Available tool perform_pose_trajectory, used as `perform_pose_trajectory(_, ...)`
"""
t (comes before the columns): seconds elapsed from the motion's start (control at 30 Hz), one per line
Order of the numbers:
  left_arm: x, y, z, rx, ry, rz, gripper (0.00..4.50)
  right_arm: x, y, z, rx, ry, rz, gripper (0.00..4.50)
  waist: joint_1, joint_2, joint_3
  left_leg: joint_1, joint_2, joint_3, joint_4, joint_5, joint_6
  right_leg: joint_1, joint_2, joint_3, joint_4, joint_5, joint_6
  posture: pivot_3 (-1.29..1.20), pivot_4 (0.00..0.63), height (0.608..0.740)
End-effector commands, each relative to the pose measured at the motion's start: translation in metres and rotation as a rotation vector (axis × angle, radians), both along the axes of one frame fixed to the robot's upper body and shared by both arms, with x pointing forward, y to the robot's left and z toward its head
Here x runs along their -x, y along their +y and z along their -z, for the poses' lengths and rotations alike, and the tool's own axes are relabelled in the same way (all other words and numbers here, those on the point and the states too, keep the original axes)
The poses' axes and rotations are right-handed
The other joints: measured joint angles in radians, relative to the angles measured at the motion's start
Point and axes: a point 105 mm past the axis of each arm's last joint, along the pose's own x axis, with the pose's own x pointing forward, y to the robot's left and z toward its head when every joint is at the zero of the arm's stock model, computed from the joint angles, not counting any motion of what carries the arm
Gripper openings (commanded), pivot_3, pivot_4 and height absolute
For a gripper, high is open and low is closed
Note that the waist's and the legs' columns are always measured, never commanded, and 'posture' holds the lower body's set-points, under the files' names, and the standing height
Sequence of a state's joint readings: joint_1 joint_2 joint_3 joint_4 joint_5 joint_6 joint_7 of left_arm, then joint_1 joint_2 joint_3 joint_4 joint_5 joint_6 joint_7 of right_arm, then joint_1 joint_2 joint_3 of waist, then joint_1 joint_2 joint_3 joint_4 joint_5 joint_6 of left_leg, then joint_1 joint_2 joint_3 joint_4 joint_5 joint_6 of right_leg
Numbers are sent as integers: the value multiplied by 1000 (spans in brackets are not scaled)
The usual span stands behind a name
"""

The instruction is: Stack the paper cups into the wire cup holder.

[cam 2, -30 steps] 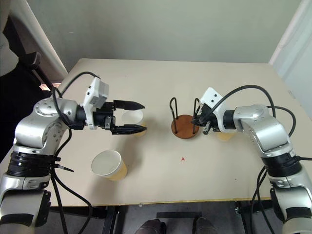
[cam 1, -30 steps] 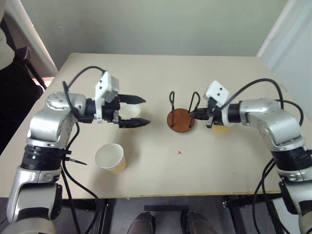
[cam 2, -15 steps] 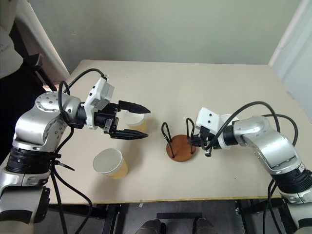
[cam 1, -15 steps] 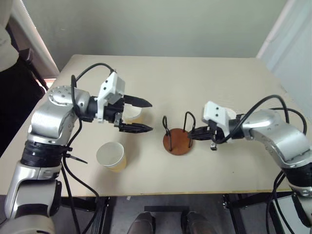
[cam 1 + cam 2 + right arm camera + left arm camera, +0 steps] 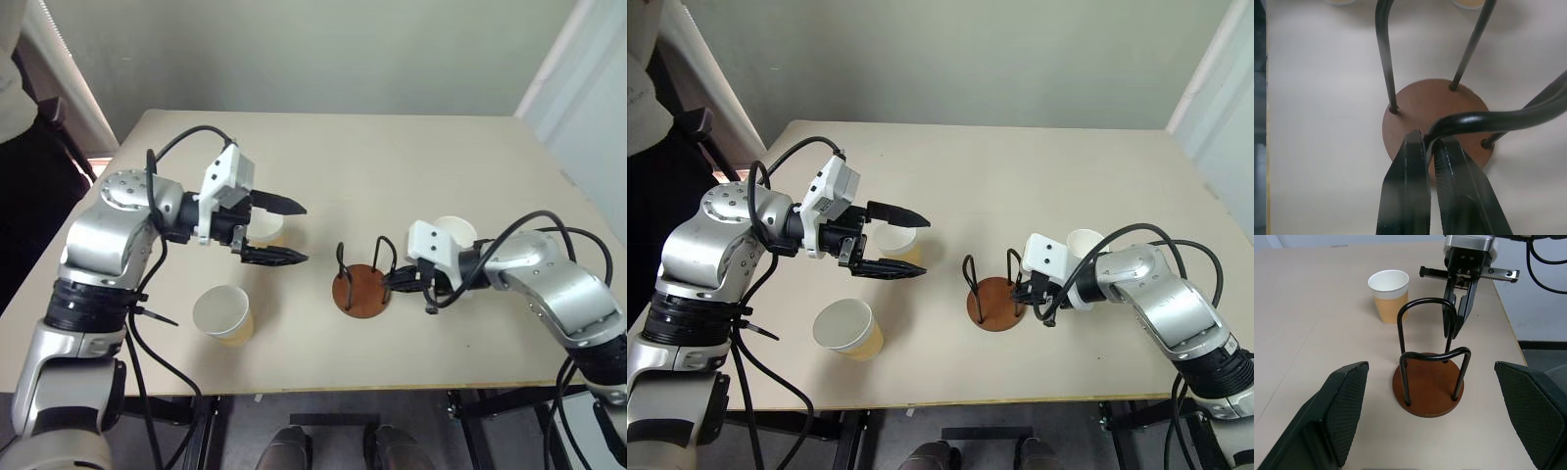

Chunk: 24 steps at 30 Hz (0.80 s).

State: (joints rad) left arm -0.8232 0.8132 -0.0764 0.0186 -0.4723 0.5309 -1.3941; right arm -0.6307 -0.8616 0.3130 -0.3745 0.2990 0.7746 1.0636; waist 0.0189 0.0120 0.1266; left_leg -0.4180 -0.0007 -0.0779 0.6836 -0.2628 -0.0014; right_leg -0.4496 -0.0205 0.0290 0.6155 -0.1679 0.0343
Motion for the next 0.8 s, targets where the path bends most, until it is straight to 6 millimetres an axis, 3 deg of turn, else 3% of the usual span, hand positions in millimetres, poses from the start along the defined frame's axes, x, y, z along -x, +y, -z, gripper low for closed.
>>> perform_pose_trajectory(0.03, 2, 1, -10, -1, -50, 1, 4456, 4, -8, 9, 68, 18, -17, 311, 0, 0, 0, 0, 0, 0, 0, 0, 0, 0, 0, 0, 0, 0, 0, 0, 150, 740)
perform_pose_trajectory(0.23, -11, 1, -10, -18, -129, -67, 4456, 4, -20, 10, 80, 43, 36, 2088, 2, 0, 0, 1, 0, 0, 0, 0, 0, 1, 0, 0, 0, 0, 0, 0, 150, 740)
perform_pose_trajectory(0.37, -15, 0, -20, -16, -201, -97, 4456, 7, -41, 9, 81, 53, 119, 2088, 6, 0, 0, 0, 0, 0, 0, 0, 0, 1, 0, 0, 0, 0, 0, 0, 150, 740)
perform_pose_trajectory(0.5, -30, 9, -26, -146, -392, -161, 4456, 9, -63, -19, 12, 51, 210, 2088, 6, 0, 0, -1, 0, 0, 0, 0, 0, 1, 0, 0, -3, 1, 1, 0, 150, 740)
perform_pose_trajectory(0.67, -48, 13, -27, -356, -602, -172, 4456, 18, -58, -60, -126, 70, 190, 2088, 5, 0, 0, 0, 0, 1, 0, 0, 1, 1, 0, 1, -2, 0, 1, 0, 150, 740)
perform_pose_trajectory(0.8, -53, 13, -23, -491, -655, -144, 4456, 26, -50, -76, -166, 95, 145, 2088, 4, 0, 0, 0, 0, 0, -1, 0, 1, 1, 0, 1, -3, 0, 1, 0, 150, 740)
